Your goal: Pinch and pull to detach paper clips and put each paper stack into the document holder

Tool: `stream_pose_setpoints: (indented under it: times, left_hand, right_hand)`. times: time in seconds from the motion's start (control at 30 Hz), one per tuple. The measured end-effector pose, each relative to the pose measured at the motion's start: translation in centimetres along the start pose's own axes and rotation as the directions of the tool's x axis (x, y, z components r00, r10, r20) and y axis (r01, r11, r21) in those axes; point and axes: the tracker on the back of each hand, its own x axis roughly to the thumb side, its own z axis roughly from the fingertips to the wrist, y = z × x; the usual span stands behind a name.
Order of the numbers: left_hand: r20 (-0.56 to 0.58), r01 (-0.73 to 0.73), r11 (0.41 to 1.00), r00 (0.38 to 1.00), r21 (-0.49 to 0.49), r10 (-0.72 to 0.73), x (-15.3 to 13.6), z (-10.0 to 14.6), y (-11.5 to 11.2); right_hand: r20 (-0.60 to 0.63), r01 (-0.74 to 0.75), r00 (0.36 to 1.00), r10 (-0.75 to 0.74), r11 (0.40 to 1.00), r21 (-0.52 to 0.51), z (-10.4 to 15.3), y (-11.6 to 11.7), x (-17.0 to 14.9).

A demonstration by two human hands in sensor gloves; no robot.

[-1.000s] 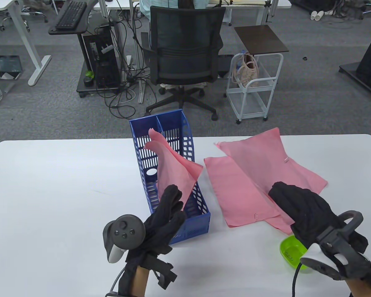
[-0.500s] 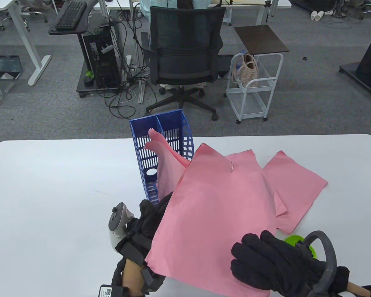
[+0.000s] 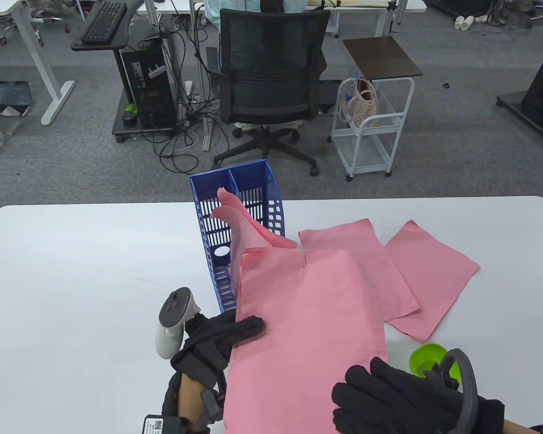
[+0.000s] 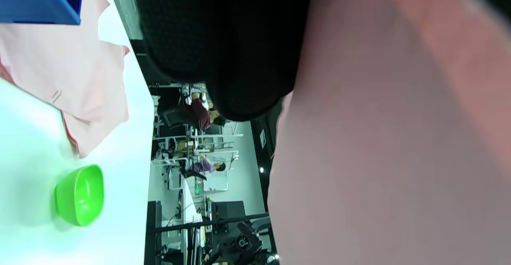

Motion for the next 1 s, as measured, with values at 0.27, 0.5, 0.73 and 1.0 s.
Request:
stream_pose_setpoints:
  times: [0.27,0.5,0.73,1.0]
  left_hand:
    - [-0.011,0.211,0.965,0.977,0.154,-0.212,2.5,1.6,0.4]
    - [-0.049,0.473,0.842,0.877,0.261,-0.478,4.7,2.1,-1.0]
    - [-0.096,0.724,0.649,0.681,0.233,-0.726,5.9,1.1,-3.9]
    - [-0.106,0.864,0.496,0.503,0.089,-0.858,5.9,0.0,-6.5]
  right_hand:
    - [-0.223,0.081,0.974,-0.033,0.974,0.213,1.5,2.6,-2.4]
    - [-0.486,0.206,0.870,-0.079,0.955,0.214,2.1,3.8,-5.5]
    - [-0.634,0.256,0.761,-0.136,0.961,0.101,1.4,4.8,-7.6]
    - [-0.666,0.317,0.707,-0.238,0.948,-0.003,-0.1,5.9,-8.1]
